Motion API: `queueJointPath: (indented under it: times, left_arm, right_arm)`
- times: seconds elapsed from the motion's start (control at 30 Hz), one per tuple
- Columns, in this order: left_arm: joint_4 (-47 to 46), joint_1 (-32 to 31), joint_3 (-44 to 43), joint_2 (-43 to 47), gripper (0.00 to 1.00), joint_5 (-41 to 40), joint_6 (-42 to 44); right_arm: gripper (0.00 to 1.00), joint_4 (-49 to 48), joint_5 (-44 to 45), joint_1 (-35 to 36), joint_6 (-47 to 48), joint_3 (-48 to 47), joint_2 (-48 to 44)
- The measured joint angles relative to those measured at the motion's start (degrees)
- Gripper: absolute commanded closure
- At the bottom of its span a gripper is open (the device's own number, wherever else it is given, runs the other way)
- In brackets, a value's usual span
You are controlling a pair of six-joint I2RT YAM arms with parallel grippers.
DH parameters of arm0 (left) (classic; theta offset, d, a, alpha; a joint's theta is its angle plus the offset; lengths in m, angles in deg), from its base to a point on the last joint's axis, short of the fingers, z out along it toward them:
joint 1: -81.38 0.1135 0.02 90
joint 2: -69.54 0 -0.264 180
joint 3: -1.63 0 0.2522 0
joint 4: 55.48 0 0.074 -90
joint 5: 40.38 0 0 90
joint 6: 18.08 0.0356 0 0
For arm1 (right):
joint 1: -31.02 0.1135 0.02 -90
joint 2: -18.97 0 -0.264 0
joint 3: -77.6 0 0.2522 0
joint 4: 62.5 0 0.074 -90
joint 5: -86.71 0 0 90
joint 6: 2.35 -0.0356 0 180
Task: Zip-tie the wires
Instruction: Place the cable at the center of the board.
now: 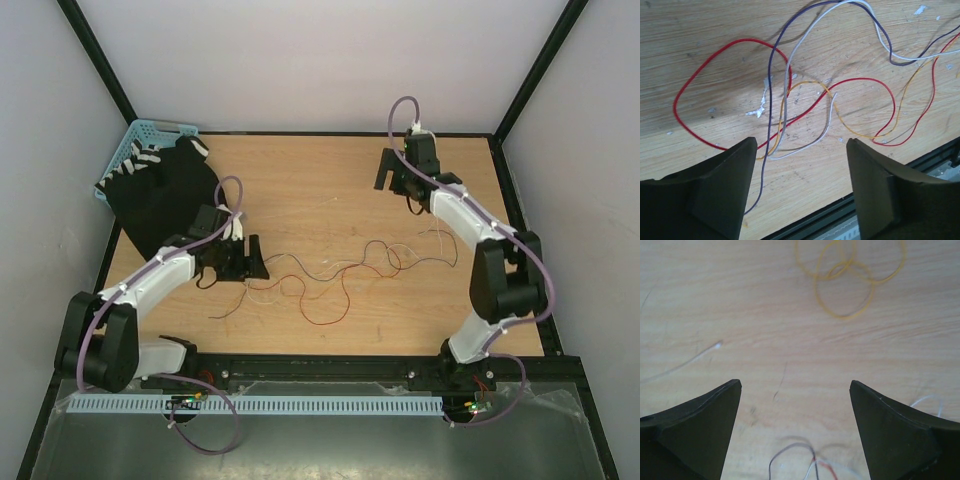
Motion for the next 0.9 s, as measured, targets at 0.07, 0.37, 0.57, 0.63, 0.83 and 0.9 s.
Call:
queueJointPath:
  times: [0.07, 0.37, 0.57, 0.63, 0.83, 0.9]
  left_arm:
    - [0.57, 0.00, -0.02, 0.85, 0.06, -0.98, 0.07]
    - [4.11, 0.00, -3.61, 9.18, 0.01, -8.55, 1.33]
    - [4.28, 0.02, -6.86, 16.02, 0.01, -10.93, 3.10]
    - [4.33, 0.02, -7.15, 17.77, 0.01, -10.86, 3.43]
    - [4.68, 0.00, -7.54, 19.56, 0.01, -7.32, 4.15]
    - [4.81, 0.00, -7.67, 19.71, 0.01, -5.92, 4.13]
  right_arm:
    - [0.01, -0.26, 1.31, -1.22, 0.02, -3.28, 3.93]
    - [0.02, -1.55, 2.10, -3.98, -0.90, -18.08, 20.81]
    - [0.07, -1.38, 3.56, -4.07, -2.19, -28.02, 30.58]
    - [0.09, -1.27, 4.31, -4.07, -2.64, -30.60, 32.83]
    - [0.27, -1.07, 5.88, -4.07, -4.02, -36.87, 38.25]
    - [0.36, -1.09, 6.29, -4.07, -4.22, -38.77, 40.02]
